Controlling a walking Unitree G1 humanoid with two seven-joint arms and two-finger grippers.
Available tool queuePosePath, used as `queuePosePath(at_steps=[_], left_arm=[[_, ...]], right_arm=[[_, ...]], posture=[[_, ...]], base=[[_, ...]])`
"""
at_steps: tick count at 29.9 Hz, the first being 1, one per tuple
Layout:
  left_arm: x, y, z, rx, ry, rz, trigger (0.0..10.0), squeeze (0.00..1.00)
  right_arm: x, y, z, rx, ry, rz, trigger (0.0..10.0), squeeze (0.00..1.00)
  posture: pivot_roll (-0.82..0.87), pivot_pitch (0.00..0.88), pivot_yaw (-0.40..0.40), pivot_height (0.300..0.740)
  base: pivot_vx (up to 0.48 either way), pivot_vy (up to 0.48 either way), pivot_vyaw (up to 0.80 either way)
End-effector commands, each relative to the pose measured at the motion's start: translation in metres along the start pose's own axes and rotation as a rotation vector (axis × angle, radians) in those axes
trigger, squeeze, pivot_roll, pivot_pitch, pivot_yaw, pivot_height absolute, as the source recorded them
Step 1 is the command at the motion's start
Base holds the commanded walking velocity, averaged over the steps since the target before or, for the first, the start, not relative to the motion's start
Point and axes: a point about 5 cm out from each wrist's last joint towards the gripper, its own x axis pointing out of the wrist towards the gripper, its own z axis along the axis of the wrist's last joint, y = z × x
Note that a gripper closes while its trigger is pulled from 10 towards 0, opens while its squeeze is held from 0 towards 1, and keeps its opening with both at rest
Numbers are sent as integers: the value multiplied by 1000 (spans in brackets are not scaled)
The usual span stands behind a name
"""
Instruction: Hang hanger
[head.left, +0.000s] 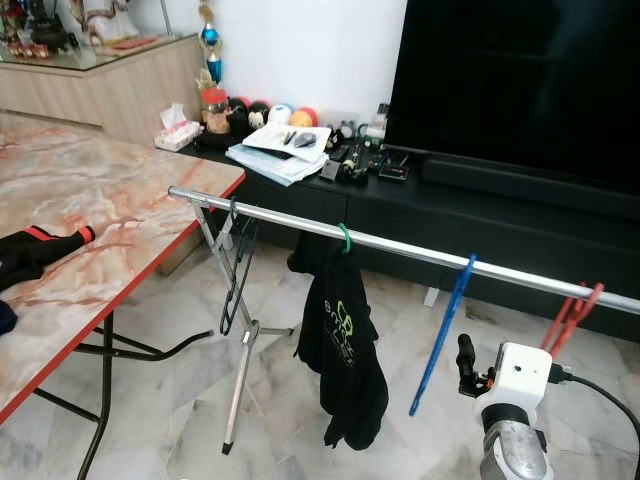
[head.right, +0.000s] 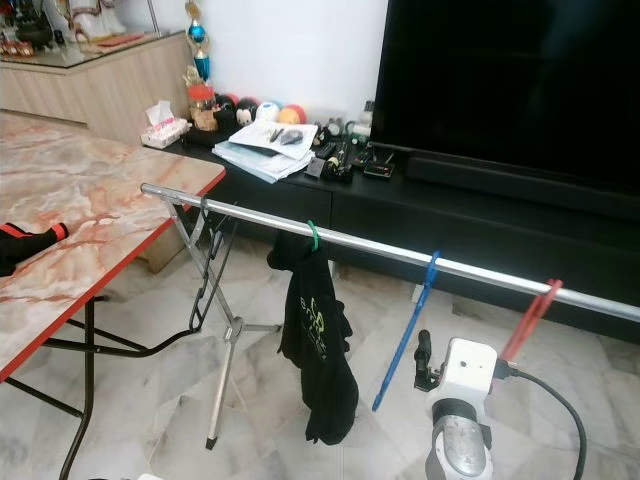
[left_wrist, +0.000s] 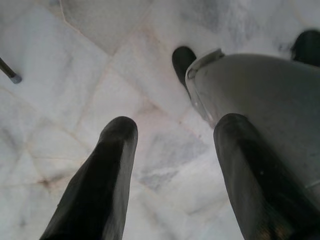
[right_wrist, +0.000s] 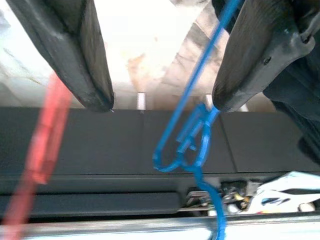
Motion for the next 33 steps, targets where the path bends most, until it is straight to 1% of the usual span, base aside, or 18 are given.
queuePosePath(at_steps=[1, 10, 14, 19, 21, 22, 23, 24, 26, 28, 29, 31, 33], left_arm=[[0, -1, -4, -5, 10, -4, 10000, 0], [0, -1, -4, -6, 10, -7, 10000, 0], [0, -2, -4, -7, 9, -7, 10000, 0], [0, -2, -4, -8, 8, -8, 10000, 0], [0, -2, -4, -9, 8, -8, 10000, 0], [0, -2, -4, -9, 8, -8, 10000, 0], [0, -2, -4, -9, 8, -8, 10000, 0], [0, -2, -4, -10, 8, -8, 10000, 0], [0, -2, -4, -9, 8, -8, 10000, 0], [0, -2, -4, -3, 12, 0, 10000, 0], [0, -2, -4, -3, 12, 0, 10000, 0], [0, -2, -4, -4, 12, 0, 10000, 0], [0, -2, -4, -5, 11, 1, 10000, 0]], right_arm=[[1, -1, -2, -4, 11, -4, 10000, 0], [5, -1, -8, -2, 30, -9, 10000, 0], [9, -2, -13, 11, 51, -13, 10000, 0], [13, 0, -24, 14, 104, -6, 10000, 0], [16, 2, -35, 6, 150, 7, 10000, 0], [17, 3, -47, 2, 204, 11, 10000, 0], [17, 3, -47, 2, 204, 11, 10000, 0], [17, 3, -56, 6, 242, 10, 10000, 0], [17, 3, -62, 6, 270, 13, 10000, 0], [9, 2, -86, -37, 396, 49, 10000, 0], [9, 2, -86, -37, 396, 49, 10000, 0], [-1, 2, -103, -52, 485, 72, 10000, 0], [-7, 1, -112, -59, 530, 76, 10000, 0]], posture=[[0, 5, 21, 740], [1, 6, 18, 740], [1, 6, 18, 740], [0, 7, 17, 740], [-1, 7, 16, 740], [-1, 7, 16, 740], [-1, 7, 16, 740], [1, 8, 16, 740], [2, 10, 16, 740], [5, 10, 17, 740], [5, 10, 17, 740], [9, 9, 15, 740], [12, 10, 18, 740]], base=[[-266, 0, 0], [-264, 0, 0], [-263, 0, 0], [-266, 0, 0], [-266, 0, 0], [-266, 0, 0], [-266, 0, 0], [-262, 0, 0], [-262, 0, 0], [0, 0, 0], [0, 0, 0], [0, 0, 0], [0, 0, 0]])
